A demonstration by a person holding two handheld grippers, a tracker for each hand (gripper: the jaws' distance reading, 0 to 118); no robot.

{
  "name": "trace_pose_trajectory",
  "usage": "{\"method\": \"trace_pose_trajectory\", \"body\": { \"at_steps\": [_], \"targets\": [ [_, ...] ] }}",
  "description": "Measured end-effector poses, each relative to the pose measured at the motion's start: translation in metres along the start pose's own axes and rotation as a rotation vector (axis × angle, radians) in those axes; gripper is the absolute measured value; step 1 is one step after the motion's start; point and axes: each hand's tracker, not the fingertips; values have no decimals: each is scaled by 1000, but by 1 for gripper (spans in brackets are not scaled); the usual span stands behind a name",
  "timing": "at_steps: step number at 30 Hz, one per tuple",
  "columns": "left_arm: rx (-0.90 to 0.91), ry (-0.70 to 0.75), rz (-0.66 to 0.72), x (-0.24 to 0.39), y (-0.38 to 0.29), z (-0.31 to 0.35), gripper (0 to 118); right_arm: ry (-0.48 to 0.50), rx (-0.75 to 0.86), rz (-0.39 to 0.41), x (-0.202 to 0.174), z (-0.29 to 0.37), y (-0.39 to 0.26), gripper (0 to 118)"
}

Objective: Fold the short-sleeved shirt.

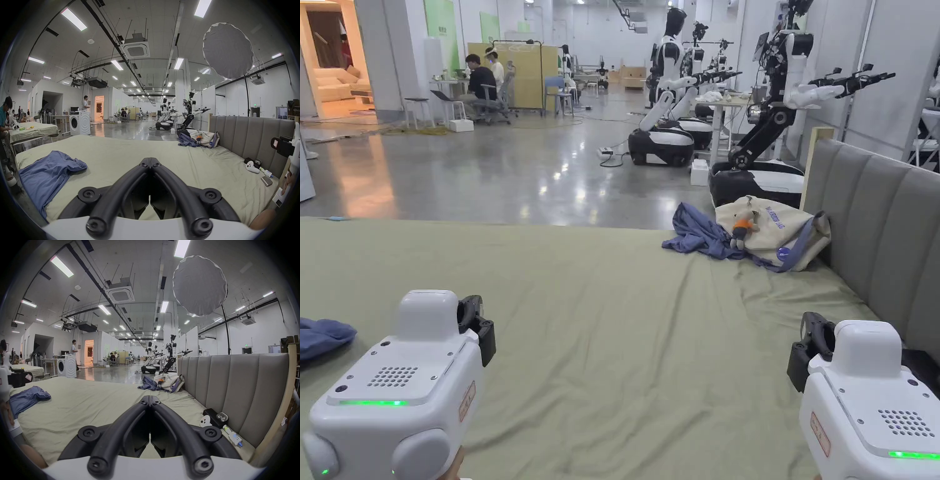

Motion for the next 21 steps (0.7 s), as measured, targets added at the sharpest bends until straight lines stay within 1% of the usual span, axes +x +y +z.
{"method": "trace_pose_trajectory", "body": {
  "at_steps": [4,7,10,11,14,18,21],
  "targets": [
    [-1,8,7,-9,0,4,0,26,6,21,-15,-3,3,2],
    [5,60,-2,-31,1,18,0,104,10,11,-43,-11,8,2],
    [7,162,-17,-70,3,44,0,227,24,13,-93,-21,14,2],
    [12,200,-18,-84,4,54,0,267,30,1,-113,-23,16,2],
    [11,327,11,-134,8,94,0,421,26,-24,-179,-25,21,2],
    [-1,474,27,-190,6,150,0,633,14,-2,-265,-12,23,2],
    [-12,548,47,-217,-1,177,0,727,16,-1,-309,2,22,2]
  ]
}}
